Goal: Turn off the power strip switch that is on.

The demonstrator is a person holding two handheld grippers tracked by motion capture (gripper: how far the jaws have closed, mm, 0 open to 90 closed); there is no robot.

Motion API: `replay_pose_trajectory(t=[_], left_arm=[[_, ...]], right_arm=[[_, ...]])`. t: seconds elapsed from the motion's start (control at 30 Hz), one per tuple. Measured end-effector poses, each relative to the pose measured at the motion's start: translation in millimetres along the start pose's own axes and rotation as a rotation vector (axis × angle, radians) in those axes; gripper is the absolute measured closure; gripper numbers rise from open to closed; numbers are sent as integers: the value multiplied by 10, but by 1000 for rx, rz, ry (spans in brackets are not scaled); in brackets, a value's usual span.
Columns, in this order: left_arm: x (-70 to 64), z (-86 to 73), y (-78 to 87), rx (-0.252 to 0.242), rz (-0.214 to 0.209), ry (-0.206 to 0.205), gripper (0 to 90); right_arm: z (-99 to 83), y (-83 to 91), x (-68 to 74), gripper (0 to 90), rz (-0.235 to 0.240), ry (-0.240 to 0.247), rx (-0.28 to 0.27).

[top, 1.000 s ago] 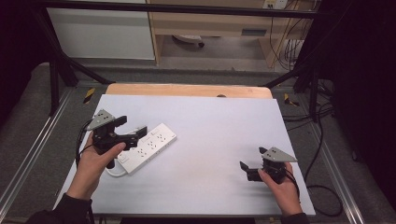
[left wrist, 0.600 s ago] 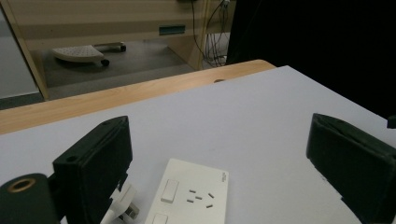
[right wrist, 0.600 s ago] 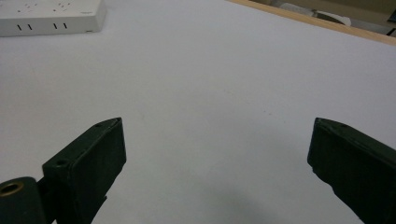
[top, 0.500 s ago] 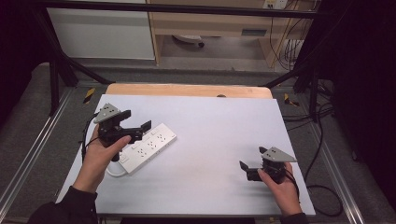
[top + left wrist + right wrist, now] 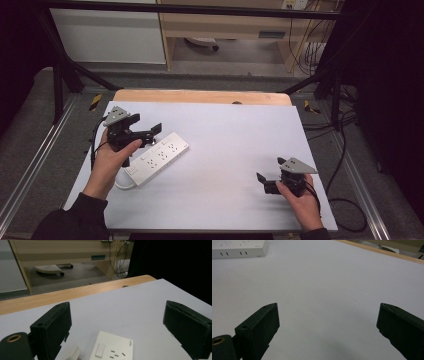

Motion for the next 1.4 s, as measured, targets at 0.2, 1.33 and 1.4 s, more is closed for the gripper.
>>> replay_pose_trajectory(t=[0.2, 1.33, 1.4], left_arm=[[40, -26, -84, 6, 8, 2, 90], [80, -167, -271, 132, 26, -46, 545], [90, -181, -282, 144, 32, -52, 583]], right_arm=[[4, -4, 14, 49, 7, -5, -2], [6, -9, 23, 49, 16, 5, -2], [7, -8, 25, 49, 16, 4, -3]])
Point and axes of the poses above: each handheld gripper's, and its own axes: y roughly backward along the jaws, z roughly out of its top, x roughly to its left, the point moved 1 cm from there along -y, roughly forward along the jaws, and after that the axes turned 7 degrees about -x, right-handed, at the moved point
